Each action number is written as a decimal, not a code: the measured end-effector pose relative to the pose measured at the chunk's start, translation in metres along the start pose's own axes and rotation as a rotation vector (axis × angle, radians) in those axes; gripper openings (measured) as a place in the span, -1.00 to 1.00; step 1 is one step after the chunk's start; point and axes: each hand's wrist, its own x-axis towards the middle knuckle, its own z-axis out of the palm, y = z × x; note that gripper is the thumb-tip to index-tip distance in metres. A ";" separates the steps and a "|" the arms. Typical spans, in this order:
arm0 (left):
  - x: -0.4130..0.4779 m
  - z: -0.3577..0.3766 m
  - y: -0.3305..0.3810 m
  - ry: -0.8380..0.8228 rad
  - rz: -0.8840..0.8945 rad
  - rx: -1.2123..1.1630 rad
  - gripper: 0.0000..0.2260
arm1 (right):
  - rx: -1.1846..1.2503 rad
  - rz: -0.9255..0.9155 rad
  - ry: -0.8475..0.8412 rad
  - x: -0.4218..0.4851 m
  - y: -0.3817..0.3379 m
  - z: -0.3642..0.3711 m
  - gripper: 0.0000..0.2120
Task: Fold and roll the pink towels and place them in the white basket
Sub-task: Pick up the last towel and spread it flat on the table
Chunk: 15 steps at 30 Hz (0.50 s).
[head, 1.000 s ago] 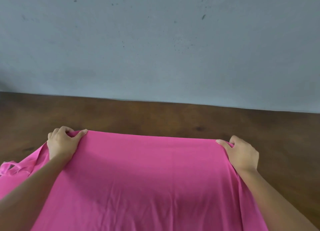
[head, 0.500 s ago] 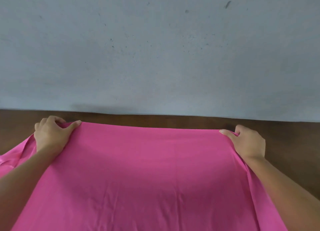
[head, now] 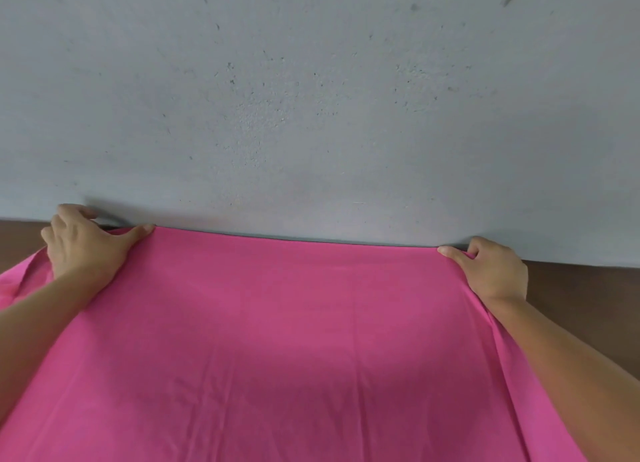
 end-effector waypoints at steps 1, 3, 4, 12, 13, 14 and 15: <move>0.000 0.000 0.000 0.000 0.000 0.000 -0.21 | -0.007 0.005 -0.003 0.001 -0.001 0.000 -0.45; 0.001 0.000 0.000 -0.006 -0.003 0.015 -0.22 | -0.036 0.012 -0.009 0.002 -0.002 0.000 -0.46; 0.003 0.000 0.000 -0.012 -0.004 0.029 -0.22 | -0.052 0.011 -0.007 0.003 -0.002 -0.001 -0.45; 0.010 -0.022 -0.004 -0.146 0.055 0.164 -0.32 | -0.061 -0.062 -0.069 0.008 0.000 -0.026 -0.60; 0.003 -0.029 -0.004 -0.158 0.056 0.176 -0.36 | -0.032 -0.075 -0.064 0.006 0.002 -0.030 -0.61; -0.005 -0.036 -0.003 -0.171 0.055 0.179 -0.42 | -0.014 -0.096 -0.064 0.003 0.002 -0.034 -0.61; -0.014 -0.044 -0.003 -0.184 0.060 0.180 -0.48 | -0.005 -0.123 -0.069 -0.001 0.002 -0.038 -0.62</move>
